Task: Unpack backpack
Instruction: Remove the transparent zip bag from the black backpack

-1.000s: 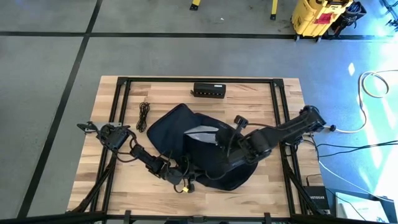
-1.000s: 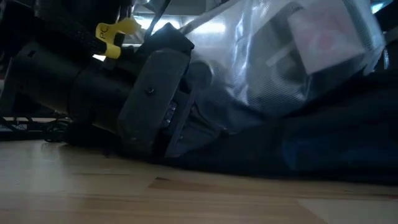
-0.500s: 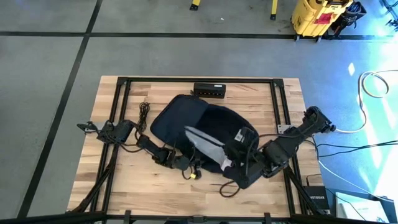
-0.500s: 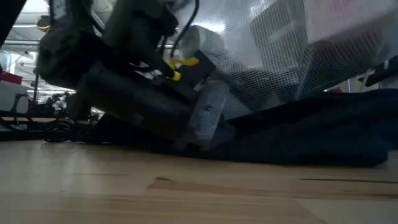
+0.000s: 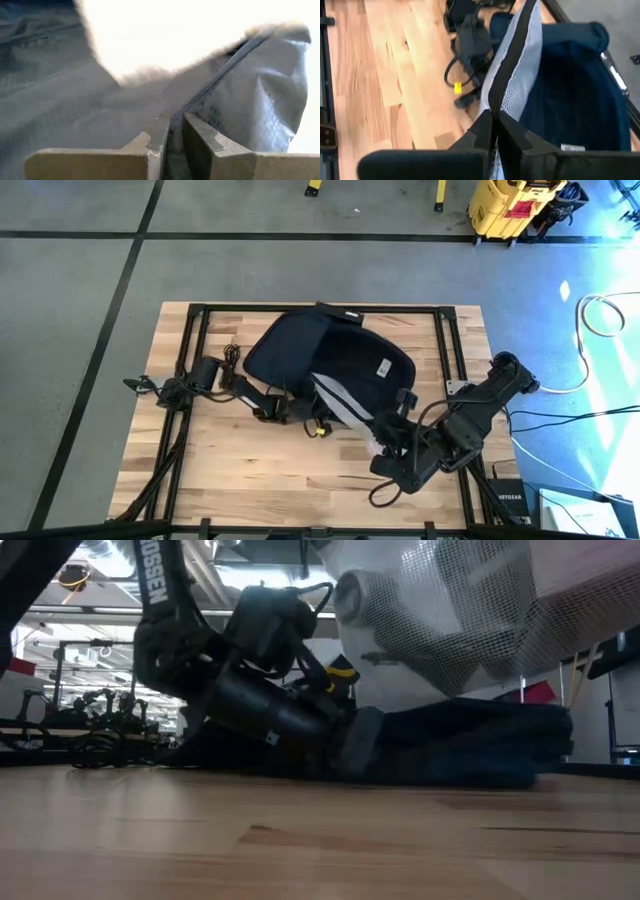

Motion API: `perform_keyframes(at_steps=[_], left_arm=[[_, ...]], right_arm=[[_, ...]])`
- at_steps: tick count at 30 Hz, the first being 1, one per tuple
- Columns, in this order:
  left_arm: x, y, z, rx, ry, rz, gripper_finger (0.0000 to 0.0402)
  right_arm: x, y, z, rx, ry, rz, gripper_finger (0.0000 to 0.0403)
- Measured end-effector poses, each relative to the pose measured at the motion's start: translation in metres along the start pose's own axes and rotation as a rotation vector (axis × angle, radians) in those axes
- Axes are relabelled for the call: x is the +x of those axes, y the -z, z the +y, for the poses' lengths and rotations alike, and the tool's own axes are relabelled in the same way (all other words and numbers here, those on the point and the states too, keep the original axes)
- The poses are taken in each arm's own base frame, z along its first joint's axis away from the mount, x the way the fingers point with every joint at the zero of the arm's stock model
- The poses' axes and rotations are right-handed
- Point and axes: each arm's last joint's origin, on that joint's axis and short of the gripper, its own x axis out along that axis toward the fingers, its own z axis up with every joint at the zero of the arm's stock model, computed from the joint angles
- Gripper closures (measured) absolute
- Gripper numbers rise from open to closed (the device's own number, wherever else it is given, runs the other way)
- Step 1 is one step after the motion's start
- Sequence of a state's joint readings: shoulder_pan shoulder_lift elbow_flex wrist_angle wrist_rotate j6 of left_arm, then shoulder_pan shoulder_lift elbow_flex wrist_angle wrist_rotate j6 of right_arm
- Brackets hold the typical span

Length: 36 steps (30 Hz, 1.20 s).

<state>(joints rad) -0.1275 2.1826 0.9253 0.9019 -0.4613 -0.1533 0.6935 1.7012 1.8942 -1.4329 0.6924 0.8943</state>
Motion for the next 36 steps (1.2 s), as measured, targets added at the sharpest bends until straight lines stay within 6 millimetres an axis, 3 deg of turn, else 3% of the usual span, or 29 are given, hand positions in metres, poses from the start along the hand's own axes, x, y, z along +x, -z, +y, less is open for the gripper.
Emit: perform_keyframes(at_steps=[6, 14, 20, 24, 28, 36], left_arm=[[-0.011, -0.019, -0.01, 0.047, 0.1, -0.042, 0.0365], [-0.036, -0.059, -0.018, 0.1, 0.251, -0.112, 0.0365], [-0.09, -0.074, -0.011, 0.052, 0.31, -0.201, 0.0365], [-0.132, -0.07, -0.003, 0.029, 0.344, -0.25, 0.0365], [-0.169, -0.053, 0.006, 0.039, 0.358, -0.244, 0.0365], [-0.207, -0.016, 0.012, 0.038, 0.442, -0.168, 0.0365]], right_arm=[[-0.004, 0.008, -0.002, 0.005, 0.032, 0.037, 0.0403], [-0.01, 0.015, 0.001, -0.002, 0.027, 0.039, 0.0403], [-0.013, 0.015, 0.007, 0.003, -0.003, -0.002, 0.0403], [-0.012, 0.011, 0.011, -0.02, -0.031, -0.036, 0.0403], [-0.003, 0.006, 0.014, -0.046, -0.043, -0.059, 0.0403], [0.058, 0.002, 0.018, -0.088, -0.073, -0.035, 0.0403]])
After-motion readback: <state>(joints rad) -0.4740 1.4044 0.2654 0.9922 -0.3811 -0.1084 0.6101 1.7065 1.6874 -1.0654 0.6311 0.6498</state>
